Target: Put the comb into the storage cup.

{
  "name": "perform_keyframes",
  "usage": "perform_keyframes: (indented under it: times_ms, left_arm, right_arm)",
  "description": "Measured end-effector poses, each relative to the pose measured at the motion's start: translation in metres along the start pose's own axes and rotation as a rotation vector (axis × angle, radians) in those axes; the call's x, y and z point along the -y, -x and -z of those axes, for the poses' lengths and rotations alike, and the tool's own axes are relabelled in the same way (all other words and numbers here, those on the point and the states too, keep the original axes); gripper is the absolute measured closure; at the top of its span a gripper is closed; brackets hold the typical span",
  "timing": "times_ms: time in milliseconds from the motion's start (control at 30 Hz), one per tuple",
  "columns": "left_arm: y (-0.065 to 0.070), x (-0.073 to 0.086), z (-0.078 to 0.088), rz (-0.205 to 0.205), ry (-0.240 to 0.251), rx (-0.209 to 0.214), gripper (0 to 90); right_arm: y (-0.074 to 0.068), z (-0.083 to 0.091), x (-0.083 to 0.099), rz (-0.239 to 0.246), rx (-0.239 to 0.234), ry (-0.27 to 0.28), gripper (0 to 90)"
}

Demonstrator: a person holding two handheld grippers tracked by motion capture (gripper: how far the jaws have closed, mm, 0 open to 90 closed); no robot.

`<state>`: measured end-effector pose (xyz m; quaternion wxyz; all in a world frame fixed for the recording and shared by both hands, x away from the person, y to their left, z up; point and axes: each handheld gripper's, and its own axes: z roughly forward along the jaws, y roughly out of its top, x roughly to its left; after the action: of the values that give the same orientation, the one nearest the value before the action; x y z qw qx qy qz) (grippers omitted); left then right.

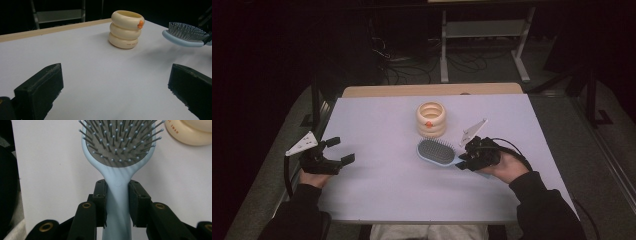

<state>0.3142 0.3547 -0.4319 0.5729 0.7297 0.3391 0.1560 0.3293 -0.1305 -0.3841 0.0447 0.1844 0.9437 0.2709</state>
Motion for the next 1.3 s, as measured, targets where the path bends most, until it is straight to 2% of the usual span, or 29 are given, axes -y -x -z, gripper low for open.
perform_keyframes:
  times_ms: [300, 600, 800, 1033, 1133, 1300]
  left_arm:
    - [-0.001, 0.000, 0.000, 0.008, 0.001, 0.001, 0.0]
    - [-0.001, 0.000, -0.001, 0.010, -0.002, 0.004, 0.0]
    - [-0.001, -0.002, -0.005, 0.005, -0.014, 0.004, 0.0]
    - [0.002, -0.009, -0.004, -0.009, 0.007, 0.016, 0.0]
    - [0.004, -0.015, -0.005, 0.006, 0.027, 0.037, 0.0]
    - [0.012, -0.029, -0.011, -0.032, 0.031, 0.064, 0.0]
  right_arm:
    - [0.001, 0.013, -0.015, 0.020, 0.011, 0.022, 68.6]
    - [0.006, 0.028, -0.027, 0.011, 0.030, 0.079, 68.6]
    - [0.011, 0.036, -0.035, 0.007, 0.056, 0.094, 68.6]
    - [0.015, 0.040, -0.046, 0.008, 0.081, 0.105, 68.6]
    - [0.017, 0.044, -0.051, 0.004, 0.088, 0.115, 68.6]
    - [0.020, 0.049, -0.060, 0.010, 0.100, 0.126, 68.6]
